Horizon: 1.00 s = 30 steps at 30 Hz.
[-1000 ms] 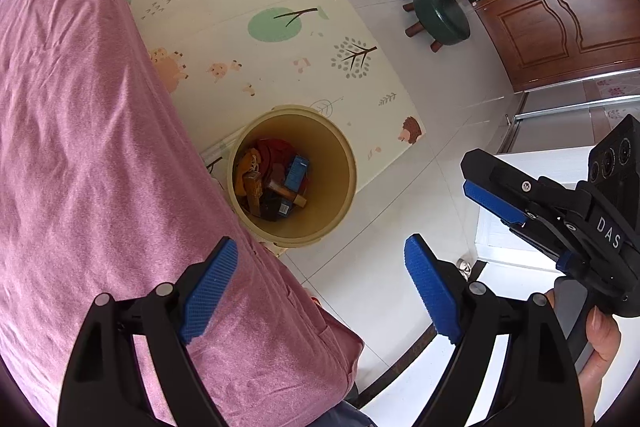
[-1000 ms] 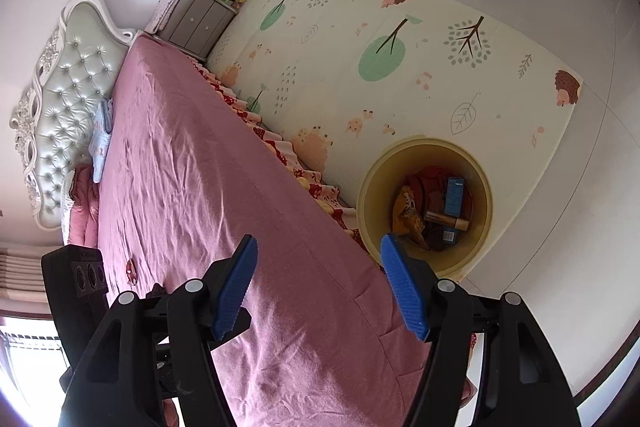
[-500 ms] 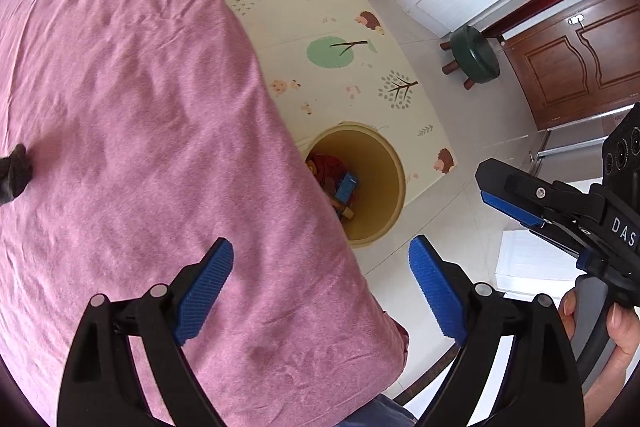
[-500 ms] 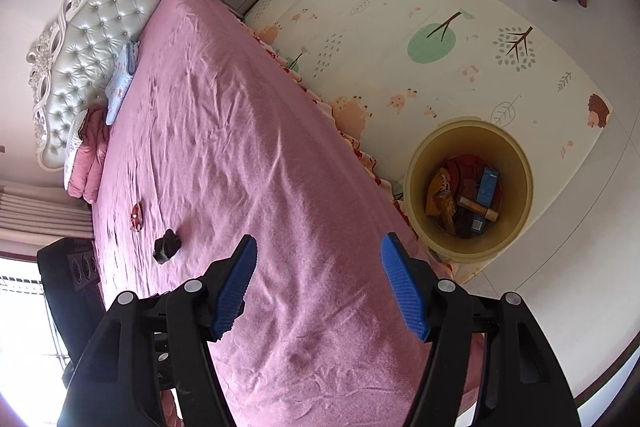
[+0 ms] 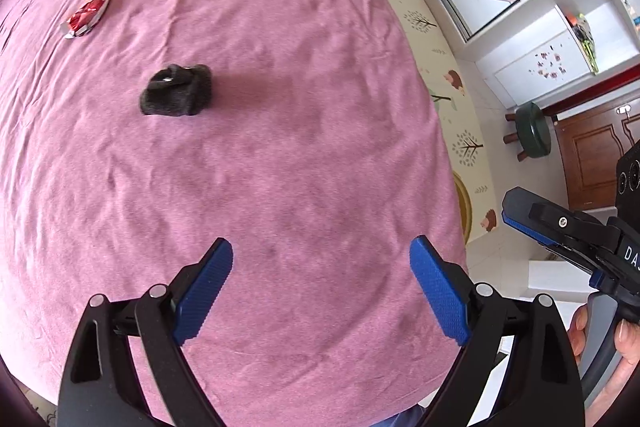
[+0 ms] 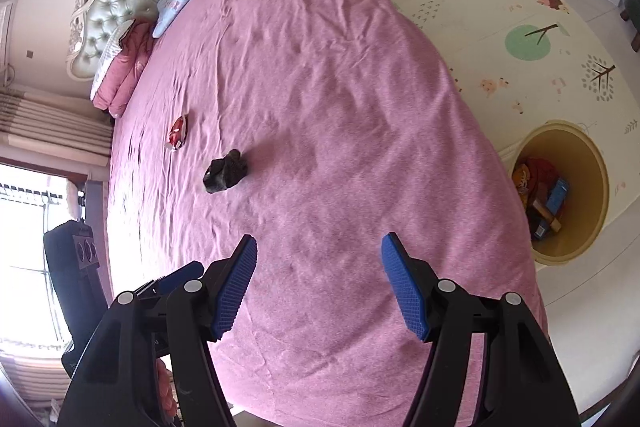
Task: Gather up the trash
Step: 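Move both tools back over the bed toward the dark sock and red wrapper, then grasp the dark grey sock with the right tool while the left tool grasps the red wrapper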
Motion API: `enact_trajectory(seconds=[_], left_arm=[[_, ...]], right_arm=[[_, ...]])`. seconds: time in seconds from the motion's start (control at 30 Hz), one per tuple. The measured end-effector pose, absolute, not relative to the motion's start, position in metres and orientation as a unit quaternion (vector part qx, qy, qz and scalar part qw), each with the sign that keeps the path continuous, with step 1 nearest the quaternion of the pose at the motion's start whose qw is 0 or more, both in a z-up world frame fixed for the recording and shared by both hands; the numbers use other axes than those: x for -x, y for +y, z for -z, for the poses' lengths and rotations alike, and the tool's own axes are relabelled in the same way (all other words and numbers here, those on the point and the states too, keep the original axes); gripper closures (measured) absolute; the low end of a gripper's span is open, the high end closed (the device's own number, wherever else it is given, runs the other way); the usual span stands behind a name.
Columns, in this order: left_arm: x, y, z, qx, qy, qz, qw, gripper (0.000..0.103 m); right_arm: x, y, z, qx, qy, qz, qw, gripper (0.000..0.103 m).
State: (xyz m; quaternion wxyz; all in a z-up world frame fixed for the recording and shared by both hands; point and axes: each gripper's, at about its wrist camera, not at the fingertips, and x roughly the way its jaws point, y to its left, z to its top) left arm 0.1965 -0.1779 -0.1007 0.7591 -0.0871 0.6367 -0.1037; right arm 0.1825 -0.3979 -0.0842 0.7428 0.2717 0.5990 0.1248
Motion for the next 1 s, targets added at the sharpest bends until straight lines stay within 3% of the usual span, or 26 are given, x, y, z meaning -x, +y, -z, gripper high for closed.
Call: enact_trajectory(seconds=[0.4, 1.0], left_arm=[[-0.208, -0.079, 0.108, 0.122, 0.627, 0.054, 0.767, 0.012], [-0.273, 0.007, 0.171, 0.161, 0.628, -0.004, 0.761, 0.012]], right_arm=[[-0.228, -0.287, 0.097, -0.234, 0.609, -0.166, 0.739, 0.039], [-0.321, -0.197, 0.173, -0.205, 0.633, -0.172, 0.726, 0.033]])
